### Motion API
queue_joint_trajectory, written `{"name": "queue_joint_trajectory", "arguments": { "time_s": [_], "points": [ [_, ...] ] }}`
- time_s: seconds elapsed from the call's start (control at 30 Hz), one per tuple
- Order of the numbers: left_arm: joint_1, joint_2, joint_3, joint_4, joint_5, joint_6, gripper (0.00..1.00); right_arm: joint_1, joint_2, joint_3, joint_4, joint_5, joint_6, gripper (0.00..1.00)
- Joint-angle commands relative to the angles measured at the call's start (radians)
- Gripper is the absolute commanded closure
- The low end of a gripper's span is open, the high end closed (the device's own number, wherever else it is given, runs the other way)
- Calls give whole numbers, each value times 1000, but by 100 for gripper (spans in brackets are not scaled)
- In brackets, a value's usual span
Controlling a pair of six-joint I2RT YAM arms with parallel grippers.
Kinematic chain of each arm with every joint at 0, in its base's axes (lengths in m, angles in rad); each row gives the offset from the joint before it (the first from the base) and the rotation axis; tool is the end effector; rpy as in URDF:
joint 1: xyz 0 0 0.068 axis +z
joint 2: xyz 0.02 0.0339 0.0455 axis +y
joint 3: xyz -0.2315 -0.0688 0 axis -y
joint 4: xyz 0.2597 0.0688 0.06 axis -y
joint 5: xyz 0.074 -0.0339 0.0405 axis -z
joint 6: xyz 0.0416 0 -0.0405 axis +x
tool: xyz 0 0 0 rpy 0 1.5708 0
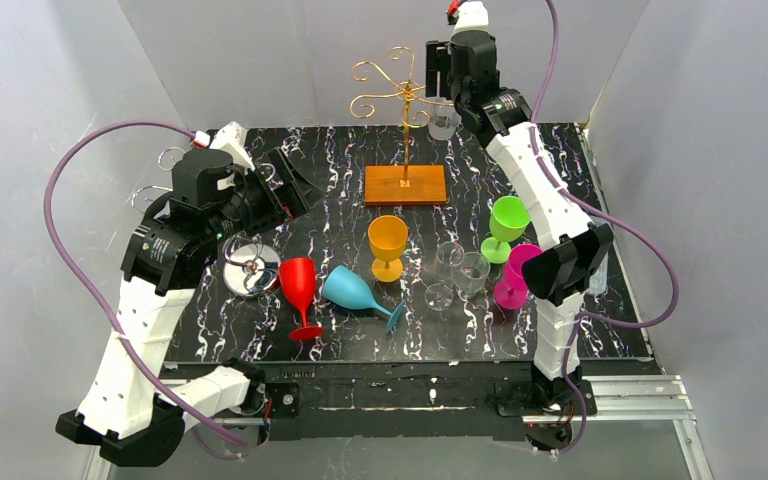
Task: Take the wine glass off the wine glass rack
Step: Pick up the wine glass from the wine rack.
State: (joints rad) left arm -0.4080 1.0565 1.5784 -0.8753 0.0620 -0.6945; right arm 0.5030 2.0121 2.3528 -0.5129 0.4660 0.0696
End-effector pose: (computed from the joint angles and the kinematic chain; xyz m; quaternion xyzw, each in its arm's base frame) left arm 0.1915 -0.0856 0.4566 -0.0995 0.8141 -0.3210 0.4735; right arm 0.4060 0.2021 0.4471 -0.0149 0.7592 0.0074 0.6507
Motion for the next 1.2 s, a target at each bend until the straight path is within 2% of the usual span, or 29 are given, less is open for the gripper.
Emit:
{"name": "queue_joint_trajectory", "arguments": {
  "time_s": [0.0, 0.4, 0.73, 0.97, 1.17],
  "points": [
    [4, -1, 17, -2, 9, 15, 2, -16, -30, 37, 84, 43, -15, 53],
    [5, 3, 19, -2, 29, 13, 2, -54, -40, 44, 59, 59, 12, 53],
    [4, 15, 11, 25, 97, 8, 2, -71, -121, -11, 10, 114, 34, 53],
    [4, 10, -10, 84, 175, 4, 2, -73, -182, -5, -108, 152, 74, 53],
    [-21, 11, -42, 175, 234, -44, 3, -73, -256, -1, -237, 109, 133, 54]
  ]
}}
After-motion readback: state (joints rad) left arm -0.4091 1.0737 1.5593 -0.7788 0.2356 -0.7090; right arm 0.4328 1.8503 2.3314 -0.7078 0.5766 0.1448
